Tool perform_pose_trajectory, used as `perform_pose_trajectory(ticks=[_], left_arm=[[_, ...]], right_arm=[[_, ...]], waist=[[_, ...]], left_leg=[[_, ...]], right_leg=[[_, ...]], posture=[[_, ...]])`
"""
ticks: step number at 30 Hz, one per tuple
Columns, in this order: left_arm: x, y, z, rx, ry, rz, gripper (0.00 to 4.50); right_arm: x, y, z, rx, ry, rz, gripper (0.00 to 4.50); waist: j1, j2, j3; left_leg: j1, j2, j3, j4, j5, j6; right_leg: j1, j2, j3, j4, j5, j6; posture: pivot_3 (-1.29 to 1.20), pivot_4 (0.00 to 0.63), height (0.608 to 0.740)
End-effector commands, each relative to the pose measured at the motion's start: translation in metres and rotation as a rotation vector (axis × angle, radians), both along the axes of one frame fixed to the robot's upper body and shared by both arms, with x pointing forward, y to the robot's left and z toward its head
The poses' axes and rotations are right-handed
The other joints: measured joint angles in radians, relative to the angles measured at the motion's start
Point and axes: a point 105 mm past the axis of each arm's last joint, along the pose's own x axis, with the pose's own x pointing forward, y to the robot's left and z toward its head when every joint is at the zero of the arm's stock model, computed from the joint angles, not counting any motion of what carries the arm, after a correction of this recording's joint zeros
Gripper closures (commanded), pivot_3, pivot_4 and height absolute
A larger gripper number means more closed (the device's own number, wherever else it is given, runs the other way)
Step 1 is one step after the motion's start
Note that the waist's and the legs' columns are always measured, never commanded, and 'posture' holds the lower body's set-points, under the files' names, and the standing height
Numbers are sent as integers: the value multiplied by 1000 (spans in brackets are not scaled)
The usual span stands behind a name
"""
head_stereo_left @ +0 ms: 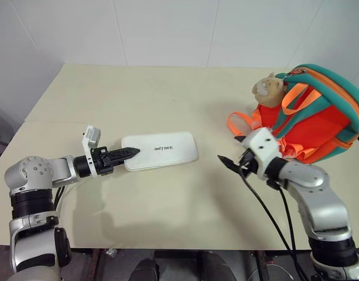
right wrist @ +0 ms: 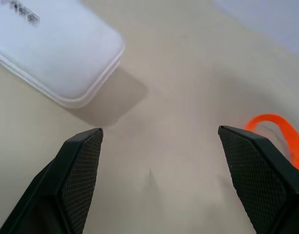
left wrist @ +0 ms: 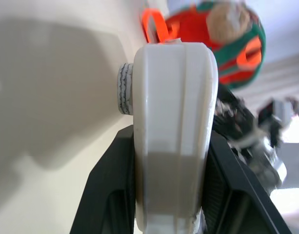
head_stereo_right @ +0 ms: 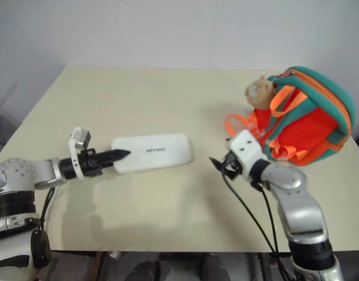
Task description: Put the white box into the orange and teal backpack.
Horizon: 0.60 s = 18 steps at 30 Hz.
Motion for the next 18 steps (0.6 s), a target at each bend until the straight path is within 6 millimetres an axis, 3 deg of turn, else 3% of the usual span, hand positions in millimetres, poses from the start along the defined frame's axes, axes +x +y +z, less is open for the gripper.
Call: perform_pose_trajectory(ticks=[1,4,11,18], left_arm=[[1,-1,9,-41,11,-4,3198],[3,-4,11,-67,38,-6,3198],[9,-7,14,-72,36,-1,3198],[10,-20,18,-93,34,-42,3198]], right_arm=[[-8,-29,17,63,-40,-108,0],[-13,-57,18,49,-34,-178,0],[-22,-95,25,101,-26,-280,0],[5,-102,23,179,-51,-310,0]], waist=[[1,0,0],[6,0,0],[-2,0,0],[-3,0,0]], left_leg=[[0,0,0,0,0,0],[0,0,0,0,0,0],[0,0,1,0,0,0],[0,0,3,1,0,0]], right_leg=[[0,0,0,0,0,0],[0,0,0,-1,0,0],[0,0,0,0,0,0],[0,0,2,0,1,1]], posture=[[0,150,740],[0,150,740],[0,150,740],[0,150,740]])
